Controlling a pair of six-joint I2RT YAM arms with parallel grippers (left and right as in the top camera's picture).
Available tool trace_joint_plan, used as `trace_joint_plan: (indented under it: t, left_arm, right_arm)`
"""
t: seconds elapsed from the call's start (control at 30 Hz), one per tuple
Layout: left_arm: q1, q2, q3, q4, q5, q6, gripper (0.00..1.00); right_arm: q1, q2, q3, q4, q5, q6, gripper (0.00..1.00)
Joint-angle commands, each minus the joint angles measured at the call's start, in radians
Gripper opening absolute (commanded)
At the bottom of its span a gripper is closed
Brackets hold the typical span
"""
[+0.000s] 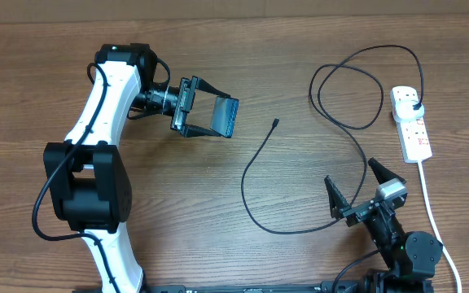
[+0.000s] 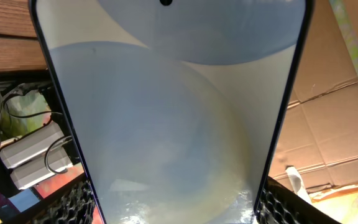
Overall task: Plug charger to phone and switch on socket
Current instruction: 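Lift the phone with the left gripper and tilt it upright, then move the right gripper toward the phone held by the left gripper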
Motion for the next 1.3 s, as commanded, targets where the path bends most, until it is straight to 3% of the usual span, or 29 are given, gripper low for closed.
trace_joint_plan:
  t: [0.0,0.87,1.27]
  left_arm:
    - [0.001,-0.01,0.032,-0.003,0.061,-0.021,0.68]
    - [0.0,-0.01,0.032,-0.003,0.033,-0.022,0.69]
    - [0.0,-0.01,0.032,-0.003,0.033,-0.022,0.69]
  right_arm:
    - [-0.006,-0.011,-0.011,0.002,0.007,0.003,1.0]
    - [-0.006,-0.011,-0.011,0.004,0.032,0.003,1.0]
    - [-0.006,-0.011,-0.01,0.003,0.033,0.106,1.0]
